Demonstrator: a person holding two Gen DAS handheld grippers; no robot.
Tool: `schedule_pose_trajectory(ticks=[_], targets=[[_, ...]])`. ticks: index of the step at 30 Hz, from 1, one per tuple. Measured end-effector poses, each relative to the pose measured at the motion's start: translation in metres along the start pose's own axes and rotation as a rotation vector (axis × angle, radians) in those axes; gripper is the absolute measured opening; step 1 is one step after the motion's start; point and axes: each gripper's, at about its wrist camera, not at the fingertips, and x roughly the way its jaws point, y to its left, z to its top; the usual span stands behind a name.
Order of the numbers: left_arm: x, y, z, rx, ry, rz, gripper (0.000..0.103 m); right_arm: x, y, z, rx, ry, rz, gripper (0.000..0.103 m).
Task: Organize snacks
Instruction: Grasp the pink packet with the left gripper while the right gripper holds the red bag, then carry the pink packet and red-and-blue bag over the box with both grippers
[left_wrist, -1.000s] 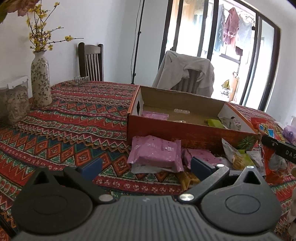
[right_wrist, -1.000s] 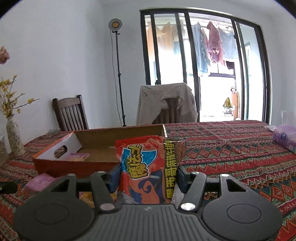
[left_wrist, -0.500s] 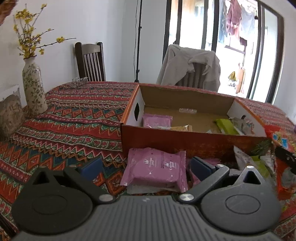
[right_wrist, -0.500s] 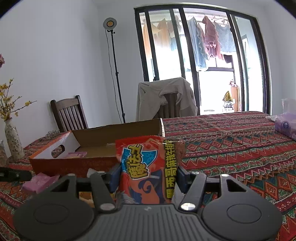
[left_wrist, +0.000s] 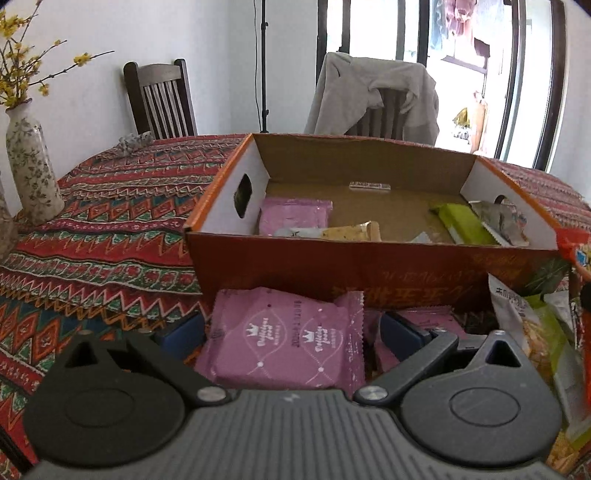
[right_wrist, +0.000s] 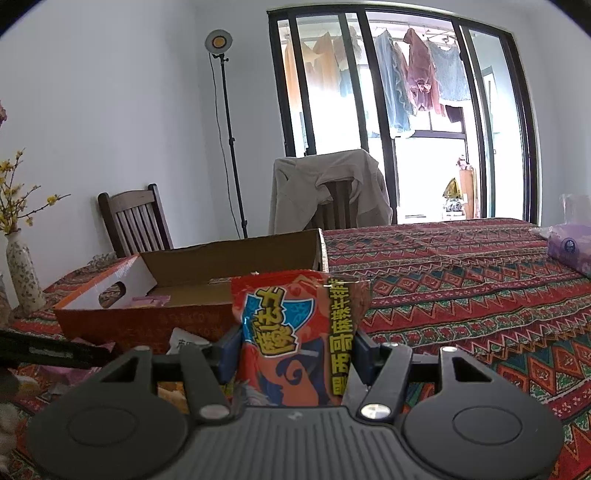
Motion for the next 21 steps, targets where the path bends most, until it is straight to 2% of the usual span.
schedule_pose_trajectory(ticks=[3,10,16,21], targets=[[0.003,-0.002,0.001,-0.003,-0.001,0.009,0.102,0.0,-0.001,0.0,0.003,-0.001,0.005,0.06],[0.006,0.001,0.002,-0.024,0.003,0.005,0.079,-0.002,-0.005,0.0,0.016,-0.004,0.009,0.06],[-0.001,0.001,0.001,-0.019,-0.026,0.002,0.072,-0.001,-0.005,0.0,0.018,-0.002,0.006,0.06],[-0.011,0.004,0.0,-0.02,-0.049,0.004,0.071,-0.002,-0.004,0.0,0.02,-0.012,0.009,0.06]])
